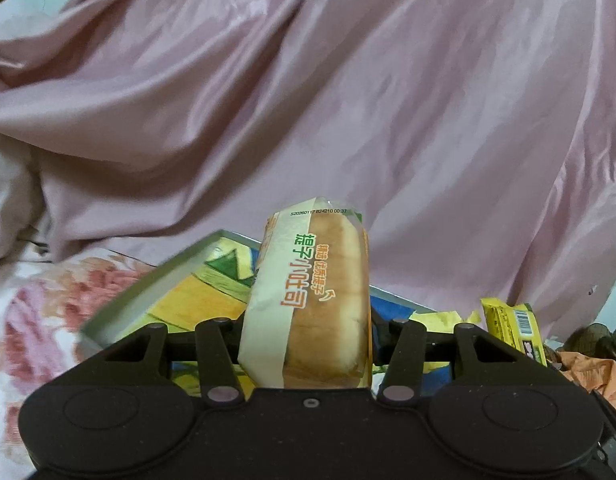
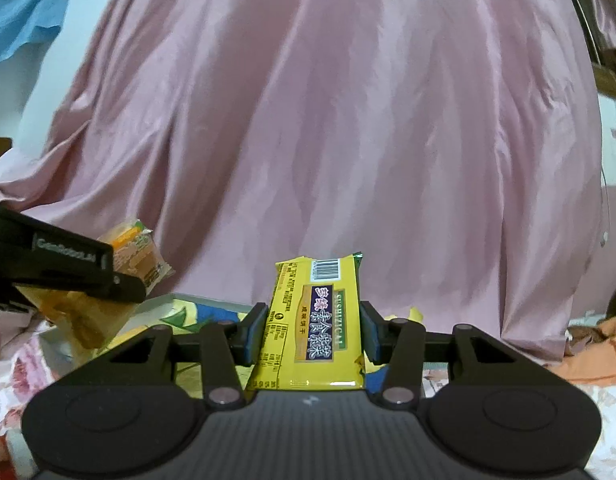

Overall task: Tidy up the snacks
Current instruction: 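Carry the bread loaf and yellow bar up and over the grey tray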

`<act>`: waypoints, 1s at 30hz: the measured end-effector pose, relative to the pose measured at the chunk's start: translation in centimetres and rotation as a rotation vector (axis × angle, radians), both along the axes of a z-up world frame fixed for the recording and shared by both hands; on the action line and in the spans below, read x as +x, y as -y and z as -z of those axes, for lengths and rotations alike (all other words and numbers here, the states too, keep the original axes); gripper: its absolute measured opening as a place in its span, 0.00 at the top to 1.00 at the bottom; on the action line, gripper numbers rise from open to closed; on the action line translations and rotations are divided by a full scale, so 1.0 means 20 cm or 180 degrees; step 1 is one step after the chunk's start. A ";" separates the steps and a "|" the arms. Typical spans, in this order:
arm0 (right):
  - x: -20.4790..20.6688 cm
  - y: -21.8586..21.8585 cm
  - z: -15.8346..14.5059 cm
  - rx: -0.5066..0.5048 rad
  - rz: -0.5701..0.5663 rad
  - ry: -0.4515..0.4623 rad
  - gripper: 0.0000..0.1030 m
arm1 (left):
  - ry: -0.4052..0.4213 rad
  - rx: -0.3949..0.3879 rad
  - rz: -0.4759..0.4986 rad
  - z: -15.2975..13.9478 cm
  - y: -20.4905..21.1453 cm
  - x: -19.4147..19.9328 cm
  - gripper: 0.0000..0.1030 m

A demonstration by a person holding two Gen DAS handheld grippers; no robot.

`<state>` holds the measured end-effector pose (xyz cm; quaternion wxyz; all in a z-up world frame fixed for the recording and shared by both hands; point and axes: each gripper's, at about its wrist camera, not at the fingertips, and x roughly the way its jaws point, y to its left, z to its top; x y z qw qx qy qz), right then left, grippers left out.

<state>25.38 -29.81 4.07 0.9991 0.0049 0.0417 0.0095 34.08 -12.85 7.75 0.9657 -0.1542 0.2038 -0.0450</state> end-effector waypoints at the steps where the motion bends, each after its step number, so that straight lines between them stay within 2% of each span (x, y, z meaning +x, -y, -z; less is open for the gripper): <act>1: 0.02 0.02 0.01 0.0031 0.0003 -0.0022 0.49 | -0.0013 0.0003 0.0012 0.01 0.02 0.03 0.50; 9: 0.15 0.11 0.08 0.0208 0.0013 -0.0261 0.49 | -0.0179 0.0066 0.0047 0.15 0.13 0.16 0.50; 14: 0.21 0.12 0.14 0.0249 -0.0003 -0.0501 0.49 | -0.0279 0.0045 0.0015 0.22 0.13 0.15 0.50; 18: 0.23 0.10 0.18 0.0232 0.0009 -0.0668 0.49 | -0.0243 0.0153 0.0067 0.26 0.14 0.12 0.50; 30: 0.16 0.05 0.22 0.0092 0.0011 -0.0801 0.49 | -0.0278 0.0142 0.0104 0.30 0.14 0.05 0.50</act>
